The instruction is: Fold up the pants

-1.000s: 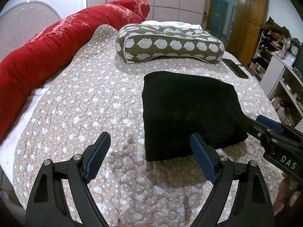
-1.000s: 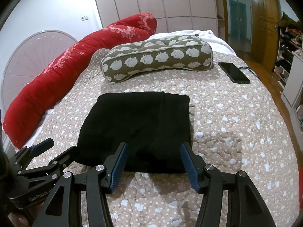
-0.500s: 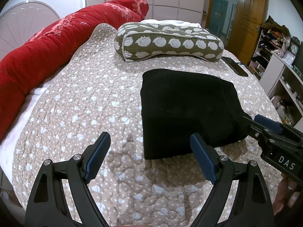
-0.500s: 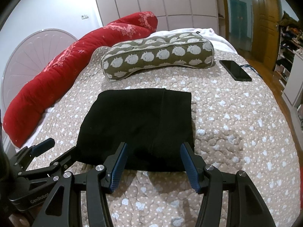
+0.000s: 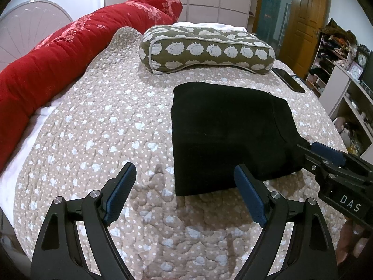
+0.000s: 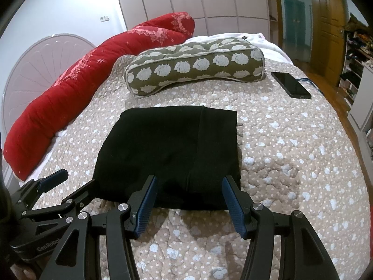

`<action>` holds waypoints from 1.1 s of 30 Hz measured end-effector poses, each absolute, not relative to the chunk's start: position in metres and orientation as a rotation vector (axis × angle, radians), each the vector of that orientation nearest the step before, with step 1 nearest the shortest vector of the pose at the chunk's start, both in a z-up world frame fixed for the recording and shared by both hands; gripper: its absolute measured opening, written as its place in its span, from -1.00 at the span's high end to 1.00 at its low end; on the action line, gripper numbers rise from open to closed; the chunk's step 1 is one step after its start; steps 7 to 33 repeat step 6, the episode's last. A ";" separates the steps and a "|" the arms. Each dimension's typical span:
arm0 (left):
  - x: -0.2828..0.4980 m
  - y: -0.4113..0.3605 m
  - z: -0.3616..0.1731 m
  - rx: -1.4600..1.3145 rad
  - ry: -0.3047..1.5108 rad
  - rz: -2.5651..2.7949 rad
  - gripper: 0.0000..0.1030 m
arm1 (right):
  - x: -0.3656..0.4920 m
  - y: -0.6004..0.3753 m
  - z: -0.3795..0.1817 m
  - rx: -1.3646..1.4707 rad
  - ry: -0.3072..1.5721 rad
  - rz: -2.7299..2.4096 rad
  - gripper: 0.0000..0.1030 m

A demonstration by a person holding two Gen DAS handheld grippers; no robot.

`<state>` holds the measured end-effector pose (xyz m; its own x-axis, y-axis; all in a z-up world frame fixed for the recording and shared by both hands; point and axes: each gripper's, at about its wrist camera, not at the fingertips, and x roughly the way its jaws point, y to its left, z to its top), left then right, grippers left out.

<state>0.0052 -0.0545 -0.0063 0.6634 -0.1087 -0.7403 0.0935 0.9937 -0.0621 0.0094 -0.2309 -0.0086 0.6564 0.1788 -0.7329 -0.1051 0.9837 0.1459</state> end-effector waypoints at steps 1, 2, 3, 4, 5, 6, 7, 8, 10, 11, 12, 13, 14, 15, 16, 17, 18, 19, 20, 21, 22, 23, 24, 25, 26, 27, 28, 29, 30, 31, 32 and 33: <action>0.005 -0.055 -0.006 -0.015 0.832 -0.115 -0.68 | 0.010 -0.231 -0.009 0.093 0.841 0.162 -0.08; 0.004 -0.056 -0.006 -0.009 0.820 -0.117 -0.68 | 0.010 -0.231 -0.009 0.093 0.841 0.164 -0.08; 0.003 -0.056 -0.005 -0.003 0.804 -0.122 -0.68 | 0.011 -0.232 -0.009 0.094 0.841 0.165 -0.08; 0.003 -0.057 -0.004 0.002 0.795 -0.124 -0.68 | 0.010 -0.234 -0.010 0.099 0.837 0.164 -0.08; 0.003 -0.058 -0.004 0.010 0.790 -0.127 -0.68 | 0.010 -0.238 -0.009 0.107 0.832 0.163 -0.08; 0.003 -0.058 -0.004 0.018 0.790 -0.131 -0.68 | 0.011 -0.242 -0.009 0.115 0.828 0.161 -0.08; 0.003 -0.058 -0.004 0.018 0.790 -0.131 -0.68 | 0.011 -0.242 -0.009 0.115 0.828 0.161 -0.08; 0.003 -0.058 -0.004 0.018 0.790 -0.131 -0.68 | 0.011 -0.242 -0.009 0.115 0.828 0.161 -0.08; 0.003 -0.058 -0.004 0.018 0.790 -0.131 -0.68 | 0.011 -0.242 -0.009 0.115 0.828 0.161 -0.08; 0.003 -0.058 -0.004 0.018 0.790 -0.131 -0.68 | 0.011 -0.242 -0.009 0.115 0.828 0.161 -0.08; 0.003 -0.058 -0.004 0.018 0.790 -0.131 -0.68 | 0.011 -0.242 -0.009 0.115 0.828 0.161 -0.08; 0.003 -0.058 -0.004 0.018 0.790 -0.131 -0.68 | 0.011 -0.242 -0.009 0.115 0.828 0.161 -0.08; 0.003 -0.058 -0.004 0.018 0.790 -0.131 -0.68 | 0.011 -0.242 -0.009 0.115 0.828 0.161 -0.08; 0.003 -0.058 -0.004 0.018 0.790 -0.131 -0.68 | 0.011 -0.242 -0.009 0.115 0.828 0.161 -0.08; 0.003 -0.058 -0.004 0.018 0.790 -0.131 -0.68 | 0.011 -0.242 -0.009 0.115 0.828 0.161 -0.08; 0.003 -0.058 -0.004 0.018 0.790 -0.131 -0.68 | 0.011 -0.242 -0.009 0.115 0.828 0.161 -0.08; 0.003 -0.058 -0.004 0.018 0.790 -0.131 -0.68 | 0.011 -0.242 -0.009 0.115 0.828 0.161 -0.08; 0.003 -0.058 -0.004 0.018 0.790 -0.131 -0.68 | 0.011 -0.242 -0.009 0.115 0.828 0.161 -0.08; 0.003 -0.058 -0.004 0.018 0.790 -0.131 -0.68 | 0.011 -0.242 -0.009 0.115 0.828 0.161 -0.08; 0.003 -0.058 -0.004 0.018 0.790 -0.131 -0.68 | 0.011 -0.242 -0.009 0.115 0.828 0.161 -0.08; 0.003 -0.058 -0.004 0.018 0.790 -0.131 -0.68 | 0.011 -0.242 -0.009 0.115 0.828 0.161 -0.08; 0.003 -0.058 -0.004 0.018 0.790 -0.131 -0.68 | 0.011 -0.242 -0.009 0.115 0.828 0.161 -0.08; 0.003 -0.058 -0.004 0.018 0.790 -0.131 -0.68 | 0.011 -0.242 -0.009 0.115 0.828 0.161 -0.08; 0.003 -0.058 -0.004 0.018 0.790 -0.131 -0.68 | 0.011 -0.242 -0.009 0.115 0.828 0.161 -0.08; 0.003 -0.058 -0.004 0.018 0.790 -0.131 -0.68 | 0.011 -0.242 -0.009 0.115 0.828 0.161 -0.08; 0.003 -0.058 -0.004 0.018 0.790 -0.131 -0.68 | 0.011 -0.242 -0.009 0.115 0.828 0.161 -0.08; 0.003 -0.058 -0.004 0.018 0.790 -0.131 -0.68 | 0.011 -0.242 -0.009 0.115 0.828 0.161 -0.08; 0.003 -0.058 -0.004 0.018 0.790 -0.131 -0.68 | 0.011 -0.242 -0.009 0.115 0.828 0.161 -0.08; 0.003 -0.058 -0.004 0.018 0.790 -0.131 -0.68 | 0.011 -0.242 -0.009 0.115 0.828 0.161 -0.08; 0.003 -0.058 -0.004 0.018 0.790 -0.131 -0.68 | 0.011 -0.242 -0.009 0.115 0.828 0.161 -0.08; 0.003 -0.058 -0.004 0.018 0.790 -0.131 -0.68 | 0.011 -0.242 -0.009 0.115 0.828 0.161 -0.08; 0.003 -0.058 -0.004 0.018 0.790 -0.131 -0.68 | 0.011 -0.242 -0.009 0.115 0.828 0.161 -0.08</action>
